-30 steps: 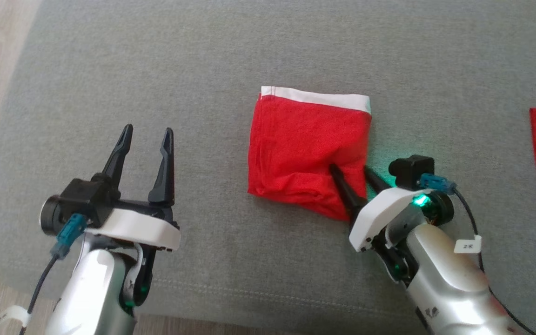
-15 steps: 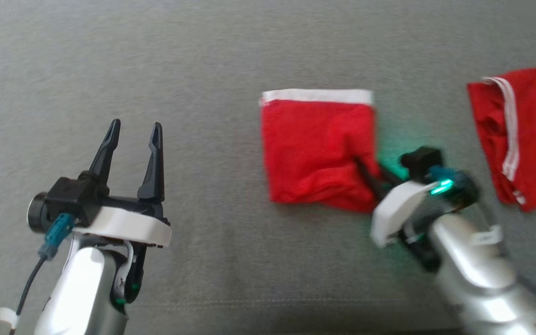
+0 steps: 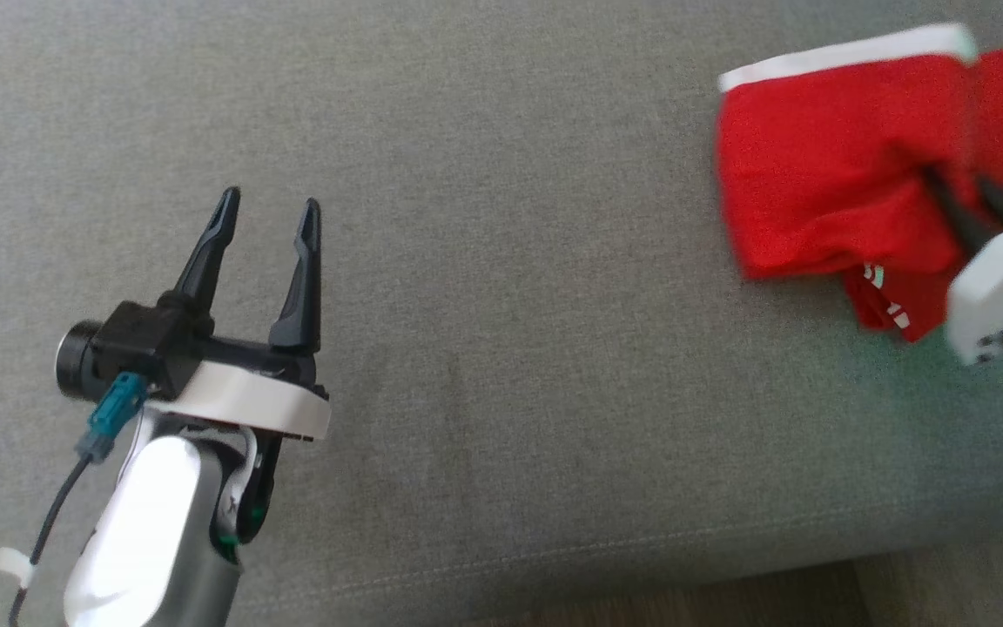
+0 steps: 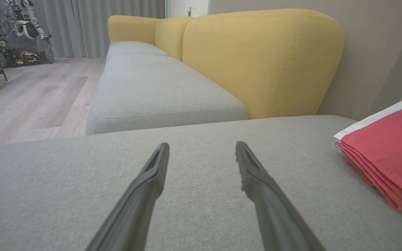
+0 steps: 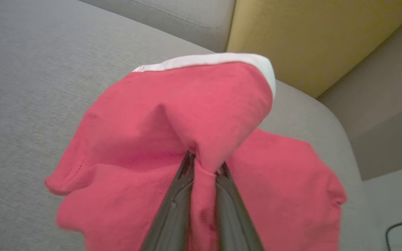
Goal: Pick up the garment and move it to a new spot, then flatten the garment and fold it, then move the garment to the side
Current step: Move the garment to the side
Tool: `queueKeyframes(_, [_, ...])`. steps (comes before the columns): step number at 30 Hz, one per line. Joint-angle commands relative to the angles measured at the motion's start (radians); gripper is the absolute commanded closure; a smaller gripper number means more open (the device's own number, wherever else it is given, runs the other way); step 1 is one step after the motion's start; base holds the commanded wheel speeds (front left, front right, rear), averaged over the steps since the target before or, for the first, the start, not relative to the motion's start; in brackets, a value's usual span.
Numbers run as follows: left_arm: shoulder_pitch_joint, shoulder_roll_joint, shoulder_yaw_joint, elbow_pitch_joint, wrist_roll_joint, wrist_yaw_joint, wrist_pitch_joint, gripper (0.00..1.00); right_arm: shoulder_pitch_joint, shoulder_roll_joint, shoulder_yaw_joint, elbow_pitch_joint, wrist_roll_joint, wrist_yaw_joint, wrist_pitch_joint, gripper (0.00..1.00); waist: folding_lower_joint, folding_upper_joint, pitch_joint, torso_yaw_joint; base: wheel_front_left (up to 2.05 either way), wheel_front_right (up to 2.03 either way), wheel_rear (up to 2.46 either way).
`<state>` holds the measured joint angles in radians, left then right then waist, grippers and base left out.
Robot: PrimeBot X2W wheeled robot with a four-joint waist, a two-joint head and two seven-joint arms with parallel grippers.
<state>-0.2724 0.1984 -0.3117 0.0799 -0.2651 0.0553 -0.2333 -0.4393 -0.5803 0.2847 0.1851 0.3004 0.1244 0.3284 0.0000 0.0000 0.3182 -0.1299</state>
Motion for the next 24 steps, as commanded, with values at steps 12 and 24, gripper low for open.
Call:
queueKeyframes(12, [-0.086,0.045,0.026,-0.059,0.018,-0.007,0.019,0.00,-0.026,-0.169,-0.103,0.004,0.061,0.006,0.070,1.00,0.0000,0.0000,0.075,-0.026,0.00,0.00,0.00])
queueKeyframes(24, [-0.139,0.041,0.005,-0.065,0.019,-0.013,0.026,0.00,-0.185,-0.078,-0.159,0.315,0.053,0.006,-0.057,1.00,0.0000,0.0000,0.141,-0.026,0.00,0.00,0.00])
